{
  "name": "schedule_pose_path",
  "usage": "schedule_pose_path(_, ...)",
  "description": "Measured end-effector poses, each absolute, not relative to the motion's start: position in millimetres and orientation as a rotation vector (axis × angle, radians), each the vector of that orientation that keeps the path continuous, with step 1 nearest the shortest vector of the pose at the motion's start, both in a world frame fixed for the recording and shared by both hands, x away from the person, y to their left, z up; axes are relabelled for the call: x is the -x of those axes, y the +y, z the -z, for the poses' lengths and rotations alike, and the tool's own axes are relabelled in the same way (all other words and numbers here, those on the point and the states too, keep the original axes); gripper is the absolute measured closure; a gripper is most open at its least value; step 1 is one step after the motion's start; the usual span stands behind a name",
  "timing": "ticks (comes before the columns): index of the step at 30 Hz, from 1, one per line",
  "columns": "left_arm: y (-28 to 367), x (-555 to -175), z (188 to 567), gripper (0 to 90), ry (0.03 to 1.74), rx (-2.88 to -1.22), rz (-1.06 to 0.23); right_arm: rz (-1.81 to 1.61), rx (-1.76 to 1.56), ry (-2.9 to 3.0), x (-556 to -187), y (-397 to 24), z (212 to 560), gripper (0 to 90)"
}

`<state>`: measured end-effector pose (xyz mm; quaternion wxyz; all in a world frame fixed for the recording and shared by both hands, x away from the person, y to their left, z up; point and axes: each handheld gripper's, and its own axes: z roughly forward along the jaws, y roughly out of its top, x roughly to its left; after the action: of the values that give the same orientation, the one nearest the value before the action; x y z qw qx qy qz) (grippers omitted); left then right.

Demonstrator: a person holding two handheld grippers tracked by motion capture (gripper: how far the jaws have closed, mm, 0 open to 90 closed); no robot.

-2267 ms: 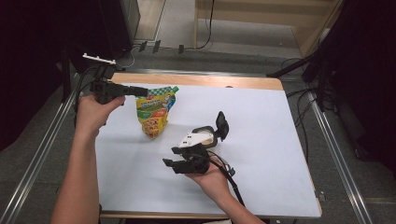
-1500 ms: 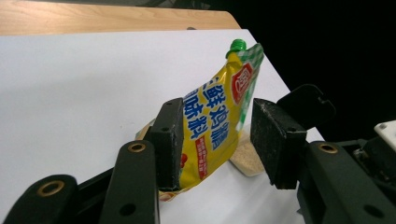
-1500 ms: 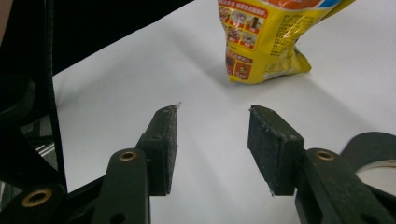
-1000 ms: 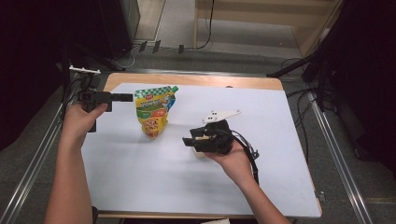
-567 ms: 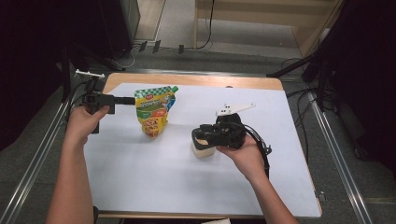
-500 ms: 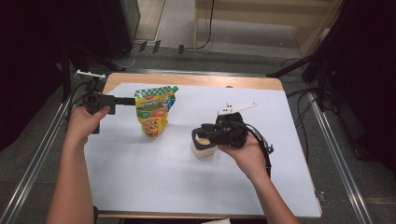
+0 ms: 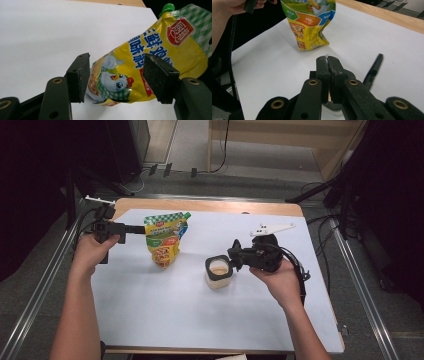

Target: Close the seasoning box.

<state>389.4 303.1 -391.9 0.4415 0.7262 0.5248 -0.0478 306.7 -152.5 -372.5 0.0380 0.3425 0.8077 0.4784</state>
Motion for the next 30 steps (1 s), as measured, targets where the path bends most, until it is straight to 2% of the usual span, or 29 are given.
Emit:
schedule_pose_path(16, 300.5, -389.0, 391.9, 39.8, 1.3, -1.808, 0.105, -1.427, -1.179, 2.37, -318.3, -186.9, 376.3, 90.0)
schedule_pose_path(30, 301.1, -388.5, 391.1, 39.7, 1.298, -1.807, 0.102, -1.39, -1.184, 2.415, -321.0, -177.0, 387.6, 90.0)
